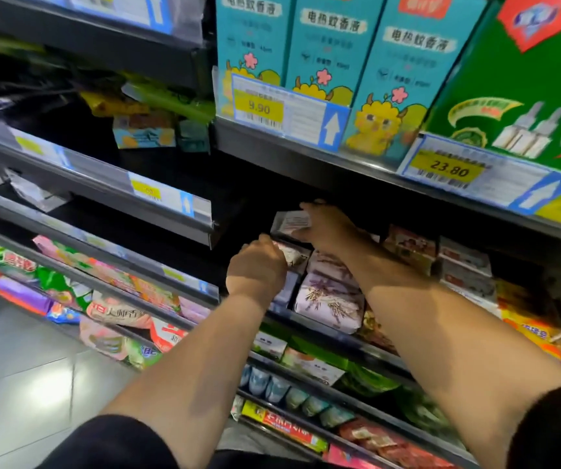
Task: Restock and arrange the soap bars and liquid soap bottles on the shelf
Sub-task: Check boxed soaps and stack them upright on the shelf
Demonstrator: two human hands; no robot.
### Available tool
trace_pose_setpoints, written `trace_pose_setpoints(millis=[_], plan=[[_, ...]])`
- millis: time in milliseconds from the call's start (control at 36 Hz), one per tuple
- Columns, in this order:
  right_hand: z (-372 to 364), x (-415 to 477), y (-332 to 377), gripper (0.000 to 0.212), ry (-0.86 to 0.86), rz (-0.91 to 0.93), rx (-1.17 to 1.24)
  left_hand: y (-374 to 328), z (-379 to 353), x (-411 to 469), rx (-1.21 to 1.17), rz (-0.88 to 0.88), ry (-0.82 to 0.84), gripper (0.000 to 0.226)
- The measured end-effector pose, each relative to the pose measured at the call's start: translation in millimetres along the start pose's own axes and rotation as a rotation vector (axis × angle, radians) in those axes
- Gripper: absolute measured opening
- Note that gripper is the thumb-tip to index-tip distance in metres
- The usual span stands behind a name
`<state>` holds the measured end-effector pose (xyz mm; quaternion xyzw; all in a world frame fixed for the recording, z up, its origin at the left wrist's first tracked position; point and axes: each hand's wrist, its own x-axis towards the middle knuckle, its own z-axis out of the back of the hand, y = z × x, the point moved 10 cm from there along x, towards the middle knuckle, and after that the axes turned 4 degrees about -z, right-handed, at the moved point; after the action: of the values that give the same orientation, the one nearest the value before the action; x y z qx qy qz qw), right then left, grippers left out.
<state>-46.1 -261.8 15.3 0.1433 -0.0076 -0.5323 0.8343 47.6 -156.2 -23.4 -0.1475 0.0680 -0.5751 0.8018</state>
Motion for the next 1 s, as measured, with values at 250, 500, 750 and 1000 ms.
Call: trace_pose_setpoints(millis=[250, 500, 750, 1000], plan=[[-19.3, 14.7, -1.8, 0.029, 0.118, 0.001, -0.085, 1.2, 3.0, 0.5, 0.003, 0.060, 0.071, 0.050], [20.2, -29.6, -8.9, 0.037, -0.087, 0.125, 0.033, 6.1, 0.8, 4.9, -0.043, 0.018, 0.013, 0.035], [55.4, -110.7, -175.6, 0.037, -0.225, -0.147, 0.113, -1.8, 1.4, 3.8, -0.036, -0.047, -0.006, 0.046], [53.6, -150.6, -269.5, 0.043, -0.143, -0.374, 0.014, -104.9, 32.4, -18.2, -0.127, -0.480, -0.176, 0.045]])
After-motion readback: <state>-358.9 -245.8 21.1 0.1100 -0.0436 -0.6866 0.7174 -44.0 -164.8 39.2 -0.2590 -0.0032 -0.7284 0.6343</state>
